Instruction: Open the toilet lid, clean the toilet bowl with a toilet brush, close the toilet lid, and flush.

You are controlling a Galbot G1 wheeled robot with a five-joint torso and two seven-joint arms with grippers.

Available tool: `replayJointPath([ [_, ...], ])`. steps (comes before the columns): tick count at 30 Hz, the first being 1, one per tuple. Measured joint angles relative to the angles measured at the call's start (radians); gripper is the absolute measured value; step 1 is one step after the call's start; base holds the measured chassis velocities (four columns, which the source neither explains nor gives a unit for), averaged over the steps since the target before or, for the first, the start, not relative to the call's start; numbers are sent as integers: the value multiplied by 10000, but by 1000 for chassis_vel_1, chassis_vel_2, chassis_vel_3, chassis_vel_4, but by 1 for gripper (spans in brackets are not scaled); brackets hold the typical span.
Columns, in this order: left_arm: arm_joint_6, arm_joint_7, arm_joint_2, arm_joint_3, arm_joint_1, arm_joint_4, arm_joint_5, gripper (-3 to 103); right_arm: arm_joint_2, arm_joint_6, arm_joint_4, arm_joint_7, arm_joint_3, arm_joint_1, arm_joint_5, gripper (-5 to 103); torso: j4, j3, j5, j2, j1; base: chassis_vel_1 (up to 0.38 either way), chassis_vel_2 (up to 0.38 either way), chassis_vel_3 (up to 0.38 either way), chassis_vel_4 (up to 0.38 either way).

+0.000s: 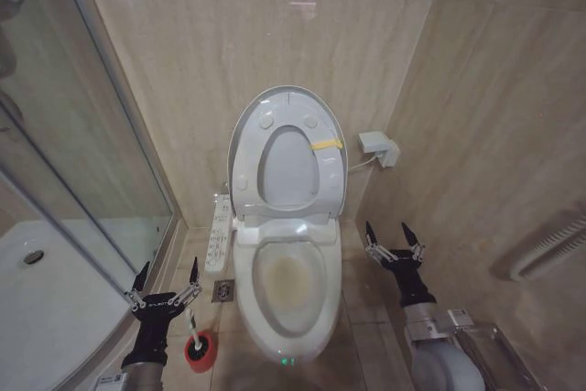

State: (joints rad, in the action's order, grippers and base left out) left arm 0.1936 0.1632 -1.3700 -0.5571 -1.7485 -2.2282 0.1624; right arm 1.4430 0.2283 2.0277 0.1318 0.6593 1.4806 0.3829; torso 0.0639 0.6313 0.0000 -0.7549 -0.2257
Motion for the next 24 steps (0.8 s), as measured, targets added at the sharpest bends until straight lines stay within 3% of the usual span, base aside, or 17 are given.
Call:
replayJointPath([
  [7,0,0,0,-1,2,0,0,100,-41,103,-54,-350,125,36,-388,100,-6,4,1,3,-13,-190,202,198,-189],
  [11,0,0,1,-1,3,0,0,100,-163,245,-163,-581,231,-97,-636,100,2,5,0,4,-14,-140,114,89,-78],
  [17,0,0,0,0,0,0,0,100,-278,278,-260,-1050,273,-501,-788,100,-1,-2,0,1,1,33,-32,-29,20],
  [24,0,0,0,-1,0,0,0,100,-620,-176,-593,-1735,209,-1486,-1058,100,0,-1,1,-1,0,28,-33,-36,26],
])
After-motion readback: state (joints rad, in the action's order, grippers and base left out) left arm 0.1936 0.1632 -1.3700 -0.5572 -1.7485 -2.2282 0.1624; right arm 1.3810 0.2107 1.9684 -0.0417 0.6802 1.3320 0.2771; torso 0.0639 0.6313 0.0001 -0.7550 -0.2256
